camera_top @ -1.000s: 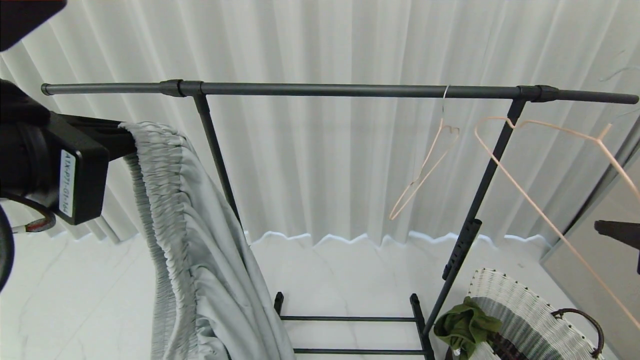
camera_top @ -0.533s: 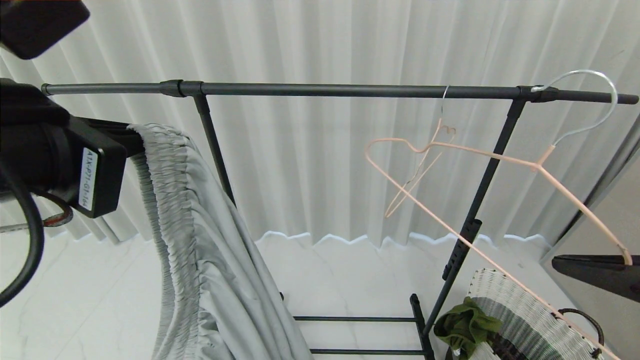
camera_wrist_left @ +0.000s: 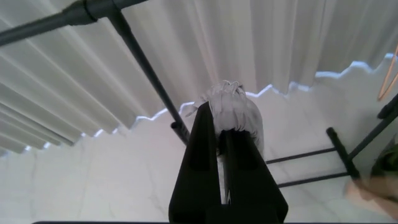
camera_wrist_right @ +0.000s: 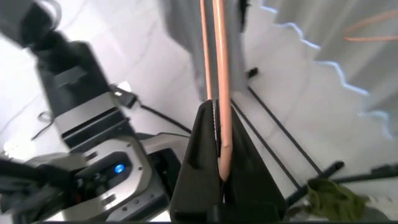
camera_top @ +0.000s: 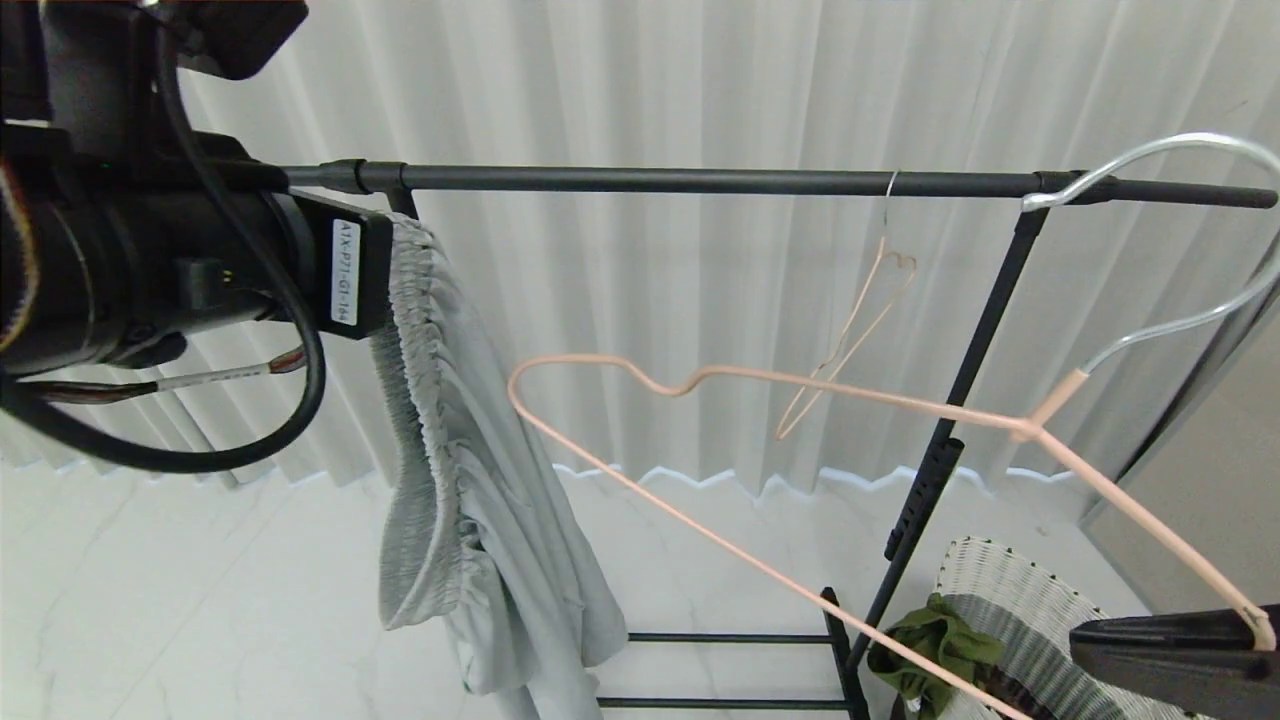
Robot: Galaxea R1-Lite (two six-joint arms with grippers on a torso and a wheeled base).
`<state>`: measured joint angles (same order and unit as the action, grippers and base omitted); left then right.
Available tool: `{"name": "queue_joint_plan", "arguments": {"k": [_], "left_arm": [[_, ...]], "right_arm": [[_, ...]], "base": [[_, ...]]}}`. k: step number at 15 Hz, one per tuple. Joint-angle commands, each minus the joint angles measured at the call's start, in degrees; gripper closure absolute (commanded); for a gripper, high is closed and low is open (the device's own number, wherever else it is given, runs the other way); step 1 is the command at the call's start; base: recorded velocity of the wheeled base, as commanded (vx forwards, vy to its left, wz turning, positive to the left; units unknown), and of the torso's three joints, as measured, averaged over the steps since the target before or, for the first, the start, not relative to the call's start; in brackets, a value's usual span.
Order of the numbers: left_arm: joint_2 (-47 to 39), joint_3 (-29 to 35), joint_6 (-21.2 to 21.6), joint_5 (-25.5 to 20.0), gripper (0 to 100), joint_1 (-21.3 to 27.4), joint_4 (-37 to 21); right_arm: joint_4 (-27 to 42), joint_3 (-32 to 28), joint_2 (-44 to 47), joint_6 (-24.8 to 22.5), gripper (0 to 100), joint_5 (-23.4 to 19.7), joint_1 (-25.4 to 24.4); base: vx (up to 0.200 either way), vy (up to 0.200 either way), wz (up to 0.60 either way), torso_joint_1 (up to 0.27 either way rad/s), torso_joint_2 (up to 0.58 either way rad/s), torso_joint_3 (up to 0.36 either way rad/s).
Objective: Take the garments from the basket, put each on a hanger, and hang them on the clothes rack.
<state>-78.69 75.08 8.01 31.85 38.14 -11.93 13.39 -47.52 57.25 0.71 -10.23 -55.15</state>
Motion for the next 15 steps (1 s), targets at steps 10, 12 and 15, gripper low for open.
{"name": "queue_joint_plan", "arguments": {"k": [10, 12, 15], "left_arm": [[-3.14, 2.26, -1.15, 0.49, 100, 2.90, -0.11], [-3.49, 2.17, -0.80, 0.75, 100, 2.90, -0.37], [-4.37, 1.38, 0.25, 2.60, 100, 2.81, -1.34]], "right_arm": [[-0.11, -3.46, 8.58, 0.52, 100, 5.57, -3.12], [-0.29, -4.25, 9.37, 1.40, 100, 8.29, -3.12], [-3.72, -4.42, 9.90, 3.69, 100, 9.17, -3.12]], "base": [[0.000, 0.000, 0.00, 0.000, 0.00, 0.000], [0.000, 0.000, 0.00, 0.000, 0.00, 0.000], [0.000, 0.000, 0.00, 0.000, 0.00, 0.000]]}}
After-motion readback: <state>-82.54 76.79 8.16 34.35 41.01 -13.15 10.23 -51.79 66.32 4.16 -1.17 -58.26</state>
